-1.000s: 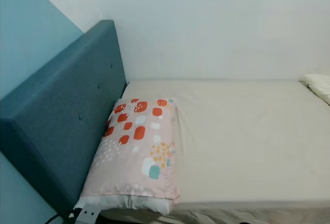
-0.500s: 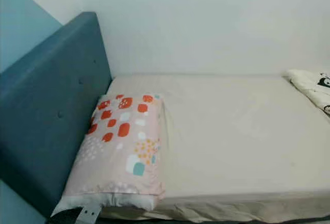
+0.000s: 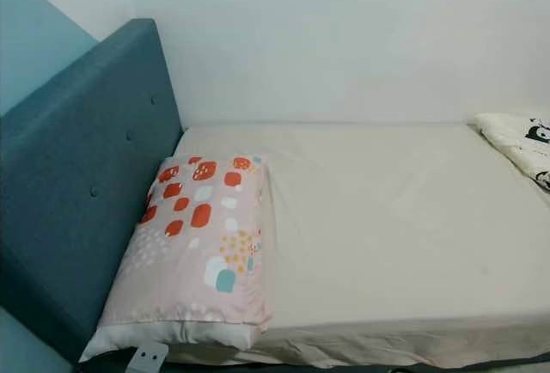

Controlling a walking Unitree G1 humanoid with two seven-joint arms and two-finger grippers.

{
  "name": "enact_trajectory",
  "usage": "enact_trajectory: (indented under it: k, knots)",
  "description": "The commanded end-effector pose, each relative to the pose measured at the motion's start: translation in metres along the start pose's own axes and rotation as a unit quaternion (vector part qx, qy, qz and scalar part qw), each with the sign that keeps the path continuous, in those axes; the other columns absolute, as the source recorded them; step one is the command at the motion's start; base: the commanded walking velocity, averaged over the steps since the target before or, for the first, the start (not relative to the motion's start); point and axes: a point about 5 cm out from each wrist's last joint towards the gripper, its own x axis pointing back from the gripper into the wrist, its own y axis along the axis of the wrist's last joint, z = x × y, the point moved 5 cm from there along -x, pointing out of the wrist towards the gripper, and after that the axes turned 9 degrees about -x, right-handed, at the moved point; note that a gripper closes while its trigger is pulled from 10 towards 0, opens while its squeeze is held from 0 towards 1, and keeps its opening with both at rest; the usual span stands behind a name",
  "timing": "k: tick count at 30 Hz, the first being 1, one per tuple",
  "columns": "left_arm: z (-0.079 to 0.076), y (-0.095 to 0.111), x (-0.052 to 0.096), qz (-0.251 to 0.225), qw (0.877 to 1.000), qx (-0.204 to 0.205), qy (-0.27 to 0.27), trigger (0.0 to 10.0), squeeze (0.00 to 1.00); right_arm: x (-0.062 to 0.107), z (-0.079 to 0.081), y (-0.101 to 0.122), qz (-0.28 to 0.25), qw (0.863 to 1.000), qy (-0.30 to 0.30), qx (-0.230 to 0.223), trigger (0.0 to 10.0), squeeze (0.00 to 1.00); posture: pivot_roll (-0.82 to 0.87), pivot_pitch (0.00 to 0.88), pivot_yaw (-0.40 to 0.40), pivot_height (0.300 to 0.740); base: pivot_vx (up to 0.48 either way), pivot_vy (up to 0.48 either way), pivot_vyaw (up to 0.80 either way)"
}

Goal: Clean up the room

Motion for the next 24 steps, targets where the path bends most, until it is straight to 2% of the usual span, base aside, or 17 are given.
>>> enact_trajectory:
  k: [1,10,20,24]
  knots:
    - [0.0047,-0.0033,0.0006,0.006,1.0,-0.004,0.007,10.0,0.0,0.0,0.0013,-0.0073,0.012,1.0,0.004,0.001,10.0,0.0,0.05,0.0,-0.06,0.74,0.0,0.0,0.0]
    - [0.0033,-0.0078,0.001,0.012,1.0,-0.004,0.004,10.0,0.0,0.0012,-0.003,-0.0135,0.021,1.0,0.001,0.005,10.0,0.0,0.06,0.0,-0.065,0.74,0.0,0.0,0.0]
    - [0.0071,-0.0056,0.001,0.008,1.0,0.0,0.014,10.0,0.0,0.0,0.0025,-0.009,0.012,1.0,0.008,-0.001,10.0,0.0,0.06,0.0,-0.053,0.74,0.0,-0.465,0.0]
    - [0.0076,-0.0075,0.0011,0.013,1.0,0.006,0.019,10.0,0.0,0.0001,0.0017,-0.0108,0.018,1.0,0.006,0.005,10.0,0.0,0.06,0.0,-0.053,0.74,0.0,-0.124,0.0]
